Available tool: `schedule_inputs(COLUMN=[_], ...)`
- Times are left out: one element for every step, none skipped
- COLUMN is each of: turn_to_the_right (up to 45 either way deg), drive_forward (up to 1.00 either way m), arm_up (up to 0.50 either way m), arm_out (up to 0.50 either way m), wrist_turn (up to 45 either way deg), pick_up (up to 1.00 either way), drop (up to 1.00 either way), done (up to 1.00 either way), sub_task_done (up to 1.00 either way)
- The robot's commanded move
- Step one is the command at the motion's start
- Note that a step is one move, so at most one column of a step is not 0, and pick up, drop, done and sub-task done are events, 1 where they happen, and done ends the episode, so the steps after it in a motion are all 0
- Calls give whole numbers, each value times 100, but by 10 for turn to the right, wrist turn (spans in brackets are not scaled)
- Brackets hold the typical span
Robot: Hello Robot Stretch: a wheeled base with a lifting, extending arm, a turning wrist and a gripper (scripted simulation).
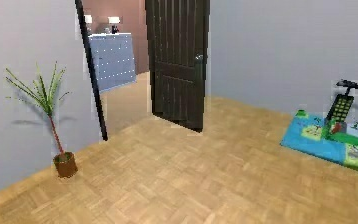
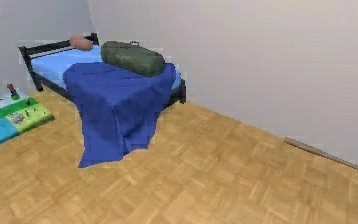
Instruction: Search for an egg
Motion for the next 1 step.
schedule_inputs(turn_to_the_right=[90], drive_forward=[0], arm_up=[0], arm_out=[0], wrist_turn=[0], pick_up=[0], drop=[0], done=[0], sub_task_done=[0])
